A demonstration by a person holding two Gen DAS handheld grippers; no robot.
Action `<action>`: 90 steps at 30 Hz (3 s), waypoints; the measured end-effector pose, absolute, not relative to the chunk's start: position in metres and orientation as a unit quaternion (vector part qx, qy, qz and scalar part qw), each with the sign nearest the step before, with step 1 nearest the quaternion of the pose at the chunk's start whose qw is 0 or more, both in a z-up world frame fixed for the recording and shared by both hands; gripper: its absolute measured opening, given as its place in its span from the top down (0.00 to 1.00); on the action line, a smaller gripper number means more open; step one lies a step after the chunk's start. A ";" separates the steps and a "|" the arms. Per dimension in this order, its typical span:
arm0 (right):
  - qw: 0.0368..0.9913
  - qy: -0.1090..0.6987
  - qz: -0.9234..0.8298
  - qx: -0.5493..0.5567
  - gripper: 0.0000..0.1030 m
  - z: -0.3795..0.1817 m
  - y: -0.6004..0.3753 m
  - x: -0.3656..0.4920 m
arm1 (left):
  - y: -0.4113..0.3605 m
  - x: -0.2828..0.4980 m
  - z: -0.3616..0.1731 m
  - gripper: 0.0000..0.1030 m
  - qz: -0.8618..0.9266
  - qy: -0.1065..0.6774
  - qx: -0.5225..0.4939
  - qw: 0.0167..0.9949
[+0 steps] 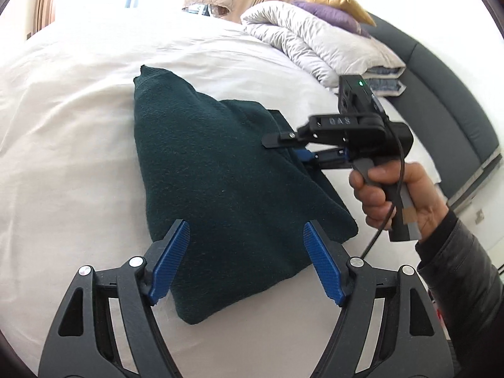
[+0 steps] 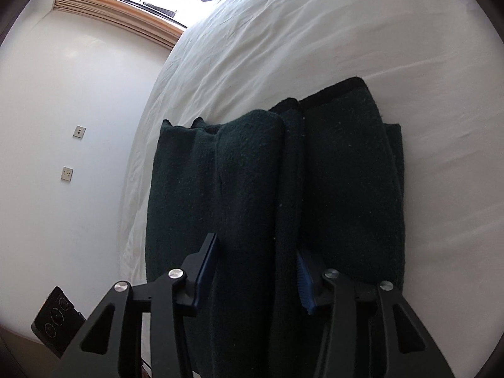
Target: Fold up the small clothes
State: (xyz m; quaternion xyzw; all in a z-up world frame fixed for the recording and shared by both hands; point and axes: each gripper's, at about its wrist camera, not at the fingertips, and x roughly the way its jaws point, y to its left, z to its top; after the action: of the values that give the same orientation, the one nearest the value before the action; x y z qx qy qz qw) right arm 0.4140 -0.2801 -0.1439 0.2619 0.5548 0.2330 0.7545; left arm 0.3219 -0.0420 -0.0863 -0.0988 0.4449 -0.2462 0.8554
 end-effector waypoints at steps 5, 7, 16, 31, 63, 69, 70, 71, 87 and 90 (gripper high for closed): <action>0.765 0.557 0.221 0.238 0.56 -0.143 -0.283 0.405 | -0.033 0.337 -0.099 0.28 -0.228 0.446 -0.111 0.859; 0.773 0.550 0.216 0.231 0.56 -0.139 -0.281 0.402 | -0.030 0.340 -0.099 0.28 -0.219 0.436 -0.112 0.866; 0.810 0.520 0.187 0.198 0.88 -0.131 -0.276 0.396 | -0.030 0.370 -0.117 0.28 -0.196 0.452 -0.128 0.861; 0.822 0.467 0.153 0.288 0.89 -0.138 -0.327 0.373 | -0.056 0.387 -0.104 0.28 -0.221 0.412 -0.107 0.877; 0.845 0.455 0.166 0.225 1.00 -0.140 -0.295 0.309 | -0.084 0.369 -0.132 0.26 -0.208 0.370 0.009 0.905; 0.846 0.441 0.172 0.246 1.00 -0.152 -0.309 0.302 | -0.074 0.382 -0.165 0.26 -0.204 0.437 -0.015 0.876; 0.844 0.437 0.173 0.259 1.00 -0.154 -0.312 0.300 | -0.074 0.380 -0.165 0.26 -0.202 0.438 -0.009 0.876; 0.843 0.432 0.175 0.268 1.00 -0.157 -0.315 0.299 | -0.072 0.378 -0.163 0.26 -0.199 0.435 -0.006 0.878; 0.860 0.380 0.207 0.272 1.00 -0.178 -0.320 0.291 | -0.112 0.457 -0.138 0.67 -0.157 0.408 0.085 0.895; 0.860 0.379 0.207 0.272 1.00 -0.180 -0.322 0.290 | -0.121 0.447 -0.146 0.67 -0.142 0.393 0.120 0.901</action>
State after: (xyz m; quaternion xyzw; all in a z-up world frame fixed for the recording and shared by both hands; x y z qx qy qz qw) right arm 0.2898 -0.3223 -0.1801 0.2725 0.3788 0.2074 0.8598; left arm 0.4470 -0.1207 -0.1459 0.1196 0.3929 -0.1420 0.9007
